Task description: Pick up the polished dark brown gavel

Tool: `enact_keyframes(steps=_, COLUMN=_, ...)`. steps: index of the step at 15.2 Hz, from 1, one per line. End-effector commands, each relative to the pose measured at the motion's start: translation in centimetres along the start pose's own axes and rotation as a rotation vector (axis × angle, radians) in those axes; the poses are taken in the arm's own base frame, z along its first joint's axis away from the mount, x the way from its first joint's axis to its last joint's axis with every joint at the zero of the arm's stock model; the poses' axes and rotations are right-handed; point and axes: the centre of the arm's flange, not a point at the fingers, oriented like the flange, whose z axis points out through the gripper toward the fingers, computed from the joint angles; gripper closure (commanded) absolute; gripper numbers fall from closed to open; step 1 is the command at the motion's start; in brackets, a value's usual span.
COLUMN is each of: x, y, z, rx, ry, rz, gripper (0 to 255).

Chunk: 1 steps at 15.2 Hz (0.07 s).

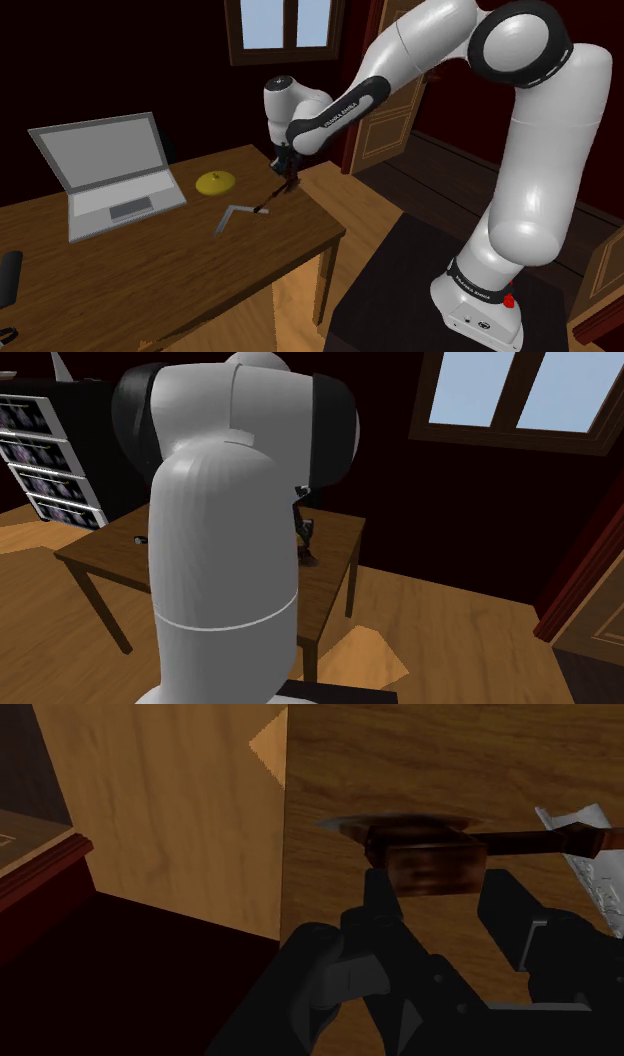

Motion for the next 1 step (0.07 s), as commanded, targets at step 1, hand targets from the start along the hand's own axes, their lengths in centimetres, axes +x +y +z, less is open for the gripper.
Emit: enact_keyframes(steps=1, x=0.05, y=0.10, z=-0.41, rx=0.000, ry=-0.001, rz=0.000, gripper=255)
